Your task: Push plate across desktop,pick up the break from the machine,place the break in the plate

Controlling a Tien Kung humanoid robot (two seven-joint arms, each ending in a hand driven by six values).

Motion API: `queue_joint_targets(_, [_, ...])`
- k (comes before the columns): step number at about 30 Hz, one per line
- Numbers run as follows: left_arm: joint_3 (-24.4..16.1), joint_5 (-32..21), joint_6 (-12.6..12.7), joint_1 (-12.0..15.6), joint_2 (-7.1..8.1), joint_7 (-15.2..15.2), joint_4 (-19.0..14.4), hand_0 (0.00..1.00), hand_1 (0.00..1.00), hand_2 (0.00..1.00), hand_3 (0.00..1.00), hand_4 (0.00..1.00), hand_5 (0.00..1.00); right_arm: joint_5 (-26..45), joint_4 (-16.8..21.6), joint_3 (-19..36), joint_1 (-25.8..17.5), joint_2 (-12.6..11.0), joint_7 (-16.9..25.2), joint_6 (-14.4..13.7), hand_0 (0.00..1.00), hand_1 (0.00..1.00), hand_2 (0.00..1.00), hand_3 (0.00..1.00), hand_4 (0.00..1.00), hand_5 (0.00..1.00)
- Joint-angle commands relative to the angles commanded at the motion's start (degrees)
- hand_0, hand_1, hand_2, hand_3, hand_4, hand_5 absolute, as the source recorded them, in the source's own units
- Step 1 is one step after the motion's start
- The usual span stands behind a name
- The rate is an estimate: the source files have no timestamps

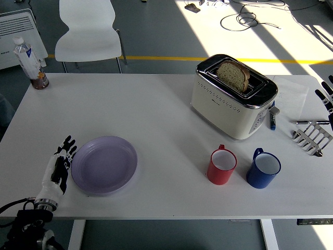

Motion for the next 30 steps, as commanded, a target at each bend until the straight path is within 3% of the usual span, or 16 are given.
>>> queue_joint_targets(6, [1.42, -1.67, -0.37, -0.27, -0.25, -0.12, -0.60, 0.926, 0.950, 0.998, 0.984, 0.528, 0.998, -0.03, -0.02, -0.16, 0.29, 0.14, 0.01, 0.02, 0.836, 0.808, 0.824, 0.797, 0.585, 0.775])
queue_joint_targets(30, [9.56, -8.40, -2.65, -0.80, 1.10, -0.28, -2.72, 0.906, 0.927, 0.982, 0.965, 0.529, 0.998, -0.02, -0.19, -0.68, 0.34, 0.23, -0.02, 0.09, 0.837, 0.808, 0.824, 0.797, 0.585, 0.776])
